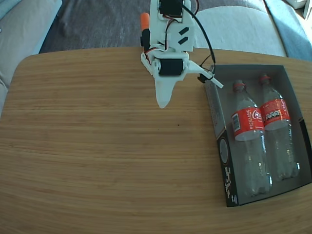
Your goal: Grasp the bottles and put them in the box.
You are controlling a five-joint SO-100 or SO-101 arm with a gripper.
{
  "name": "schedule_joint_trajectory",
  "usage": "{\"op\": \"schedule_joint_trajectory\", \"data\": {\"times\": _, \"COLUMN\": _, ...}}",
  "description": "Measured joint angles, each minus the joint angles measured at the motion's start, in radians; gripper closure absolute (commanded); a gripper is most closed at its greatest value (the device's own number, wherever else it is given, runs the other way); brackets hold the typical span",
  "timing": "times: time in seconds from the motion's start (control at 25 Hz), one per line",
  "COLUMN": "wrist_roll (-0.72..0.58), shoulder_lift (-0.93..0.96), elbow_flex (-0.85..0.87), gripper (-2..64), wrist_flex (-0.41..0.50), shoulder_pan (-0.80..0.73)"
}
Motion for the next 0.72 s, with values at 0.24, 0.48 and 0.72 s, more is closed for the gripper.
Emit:
{"op": "schedule_joint_trajectory", "data": {"times": 0.24, "wrist_roll": 0.164, "shoulder_lift": 0.094, "elbow_flex": 0.098, "gripper": 61.9, "wrist_flex": 0.000, "shoulder_pan": -0.006}}
{"op": "schedule_joint_trajectory", "data": {"times": 0.48, "wrist_roll": 0.183, "shoulder_lift": 0.193, "elbow_flex": 0.183, "gripper": 61.9, "wrist_flex": 0.000, "shoulder_pan": -0.094}}
{"op": "schedule_joint_trajectory", "data": {"times": 0.72, "wrist_roll": 0.308, "shoulder_lift": 0.235, "elbow_flex": 0.262, "gripper": 61.9, "wrist_flex": -0.025, "shoulder_pan": -0.141}}
